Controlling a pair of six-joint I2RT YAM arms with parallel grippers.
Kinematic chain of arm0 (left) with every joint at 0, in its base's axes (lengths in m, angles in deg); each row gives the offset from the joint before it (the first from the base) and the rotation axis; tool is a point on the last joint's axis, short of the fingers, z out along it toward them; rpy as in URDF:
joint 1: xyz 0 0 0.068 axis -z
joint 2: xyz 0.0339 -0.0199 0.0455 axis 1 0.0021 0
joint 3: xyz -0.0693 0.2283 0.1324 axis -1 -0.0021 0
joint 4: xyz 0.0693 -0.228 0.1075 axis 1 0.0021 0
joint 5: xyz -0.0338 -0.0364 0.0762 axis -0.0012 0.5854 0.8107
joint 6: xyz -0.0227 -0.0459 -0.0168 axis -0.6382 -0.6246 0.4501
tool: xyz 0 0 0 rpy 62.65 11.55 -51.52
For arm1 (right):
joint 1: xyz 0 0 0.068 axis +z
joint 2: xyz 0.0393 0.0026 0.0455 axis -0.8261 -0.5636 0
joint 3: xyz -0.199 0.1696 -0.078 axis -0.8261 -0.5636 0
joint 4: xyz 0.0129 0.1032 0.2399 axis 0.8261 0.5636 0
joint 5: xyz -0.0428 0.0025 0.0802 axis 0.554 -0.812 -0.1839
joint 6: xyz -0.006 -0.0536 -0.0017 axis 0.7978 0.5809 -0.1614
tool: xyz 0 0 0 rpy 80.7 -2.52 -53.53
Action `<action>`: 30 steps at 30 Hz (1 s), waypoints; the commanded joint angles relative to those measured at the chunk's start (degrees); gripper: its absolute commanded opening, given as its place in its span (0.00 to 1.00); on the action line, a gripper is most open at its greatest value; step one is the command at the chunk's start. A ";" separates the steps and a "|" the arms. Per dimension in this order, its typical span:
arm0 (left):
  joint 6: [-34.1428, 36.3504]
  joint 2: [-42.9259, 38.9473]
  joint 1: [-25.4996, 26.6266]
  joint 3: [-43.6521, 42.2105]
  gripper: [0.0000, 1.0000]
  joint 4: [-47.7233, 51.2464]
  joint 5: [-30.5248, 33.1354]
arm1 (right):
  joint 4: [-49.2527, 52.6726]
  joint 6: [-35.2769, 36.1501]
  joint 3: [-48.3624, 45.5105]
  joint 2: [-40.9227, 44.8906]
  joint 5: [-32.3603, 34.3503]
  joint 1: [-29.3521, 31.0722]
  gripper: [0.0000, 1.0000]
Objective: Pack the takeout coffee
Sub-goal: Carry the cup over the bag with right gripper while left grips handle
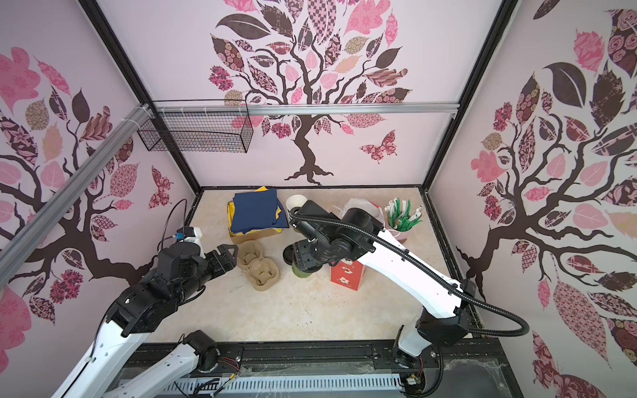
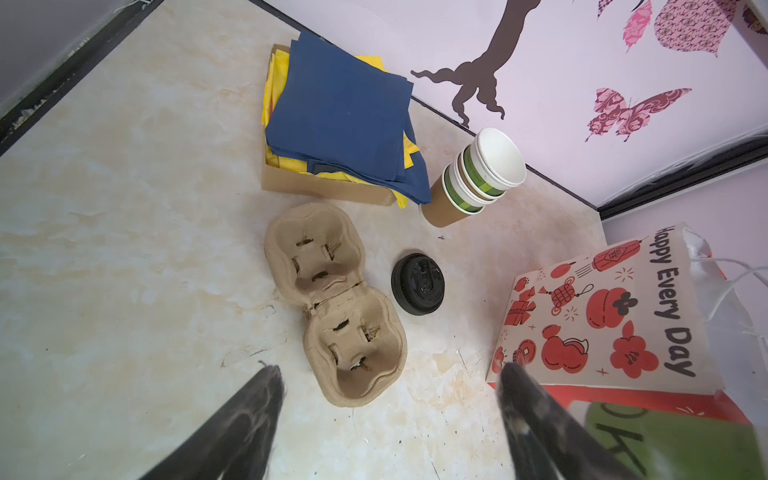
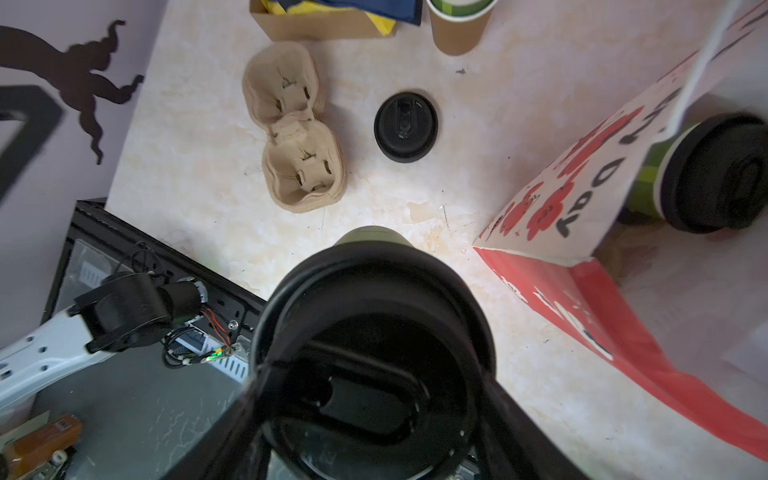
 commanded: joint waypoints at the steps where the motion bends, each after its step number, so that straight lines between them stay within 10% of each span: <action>1: 1.80 1.96 -0.18 3.47 0.85 -4.28 -1.12 | 6.25 -0.43 4.53 2.92 2.55 0.24 0.66; 15: 4.92 12.35 -0.15 8.40 0.85 -12.48 -9.16 | 6.24 -3.53 6.55 11.05 9.31 -4.28 0.65; 30: 8.70 20.95 0.23 12.06 0.83 -23.67 -28.56 | 6.32 2.73 3.83 10.27 3.78 -26.35 0.61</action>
